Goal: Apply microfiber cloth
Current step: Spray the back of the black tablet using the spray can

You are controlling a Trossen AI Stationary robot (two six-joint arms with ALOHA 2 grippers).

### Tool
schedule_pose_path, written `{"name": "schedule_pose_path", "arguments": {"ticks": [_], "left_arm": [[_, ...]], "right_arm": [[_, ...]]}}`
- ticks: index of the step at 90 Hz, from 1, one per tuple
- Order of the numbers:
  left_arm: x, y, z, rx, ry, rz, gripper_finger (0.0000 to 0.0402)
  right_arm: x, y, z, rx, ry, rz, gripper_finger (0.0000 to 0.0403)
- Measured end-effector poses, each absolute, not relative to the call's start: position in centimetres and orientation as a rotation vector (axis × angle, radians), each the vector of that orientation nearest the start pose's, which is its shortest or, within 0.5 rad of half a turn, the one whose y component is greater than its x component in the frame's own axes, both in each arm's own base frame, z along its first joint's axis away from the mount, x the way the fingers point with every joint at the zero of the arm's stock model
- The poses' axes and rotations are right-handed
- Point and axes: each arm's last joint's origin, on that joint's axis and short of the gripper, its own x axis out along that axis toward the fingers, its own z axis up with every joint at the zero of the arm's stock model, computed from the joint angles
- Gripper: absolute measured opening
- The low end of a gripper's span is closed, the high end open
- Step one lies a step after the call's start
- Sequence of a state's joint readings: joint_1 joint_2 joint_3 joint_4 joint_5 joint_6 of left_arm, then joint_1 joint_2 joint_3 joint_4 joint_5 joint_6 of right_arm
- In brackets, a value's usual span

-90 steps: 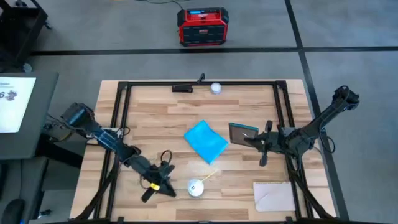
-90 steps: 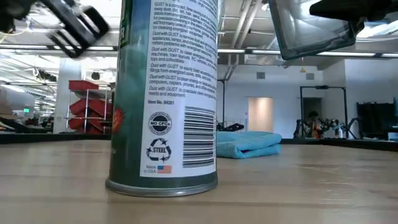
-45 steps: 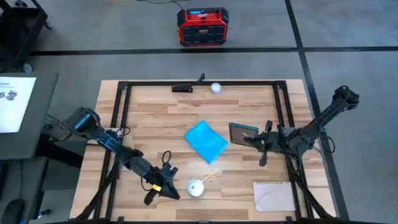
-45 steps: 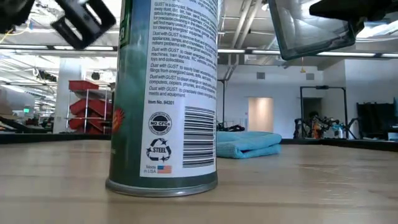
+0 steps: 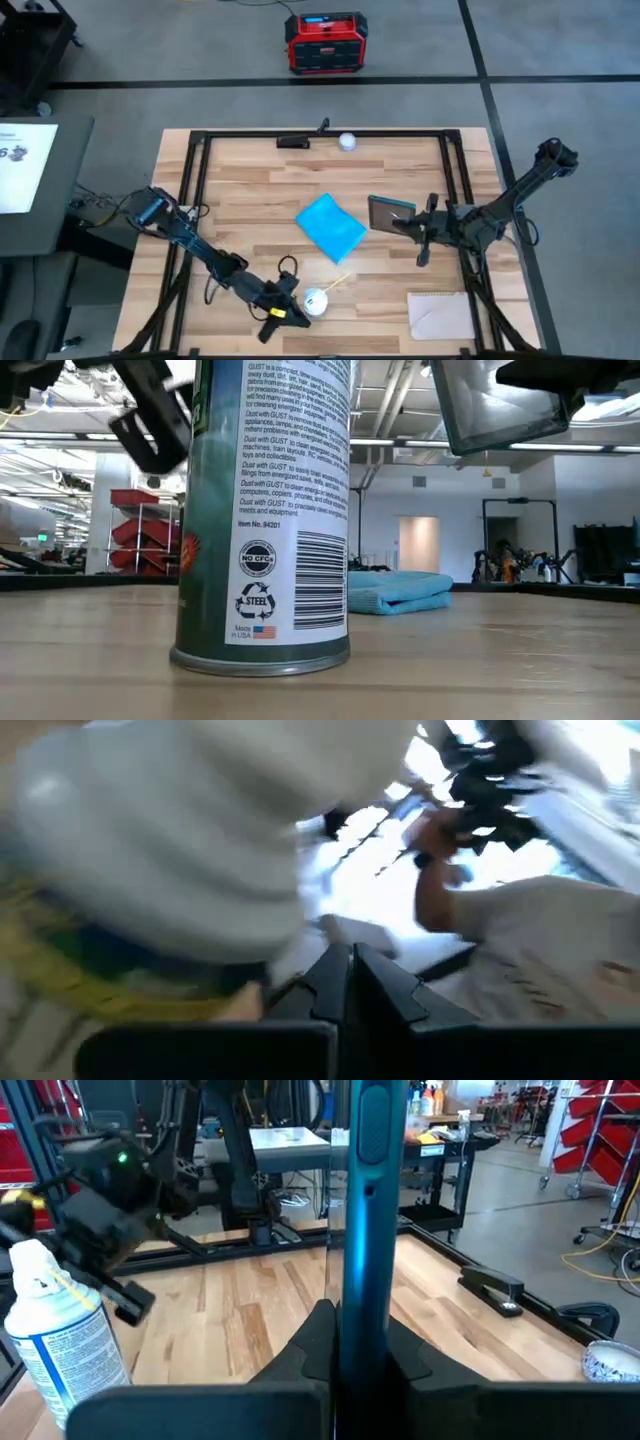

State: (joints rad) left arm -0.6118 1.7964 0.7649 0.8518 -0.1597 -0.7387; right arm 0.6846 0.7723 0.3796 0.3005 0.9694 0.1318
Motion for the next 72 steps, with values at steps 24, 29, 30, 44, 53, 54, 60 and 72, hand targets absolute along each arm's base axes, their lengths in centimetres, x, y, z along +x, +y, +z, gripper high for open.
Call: {"name": "schedule_pose_path", "arguments": {"ticks": [24,29,30,44,53,54,60,72], "left_arm": [[29.9,-19.6,17.1,-0.6,0.235,-0.167,0.0],[30.1,-19.7,17.2,-0.587,0.231,-0.143,0.0],[30.1,-19.7,17.2,-0.585,0.228,-0.14,0.0],[31.4,-20.7,16.9,-0.536,0.21,-0.132,0.0],[32.5,-21.3,16.4,-0.495,0.206,-0.125,0.0],[32.7,-21.3,16.3,-0.492,0.205,-0.124,0.0],[33.6,-21.2,16.0,-0.474,0.19,-0.113,0.0],[35.3,-20.7,15.9,-0.457,0.164,-0.1,0.0]], "right_arm": [[14.2,8.6,24.4,0.084,0.026,-0.286,0.0008],[14.2,8.6,24.4,0.087,0.023,-0.282,0.0008],[14.2,8.6,24.4,0.088,0.023,-0.281,0.0008],[14.3,8.8,24.3,0.093,0.024,-0.279,0.0008],[14.6,9.0,24.1,0.099,0.029,-0.28,0.0008],[14.6,9.1,24.0,0.098,0.03,-0.28,0.0008],[14.8,9.2,23.8,0.093,0.035,-0.28,0.0008],[15.0,9.4,23.7,0.096,0.033,-0.28,0.0008]]}}
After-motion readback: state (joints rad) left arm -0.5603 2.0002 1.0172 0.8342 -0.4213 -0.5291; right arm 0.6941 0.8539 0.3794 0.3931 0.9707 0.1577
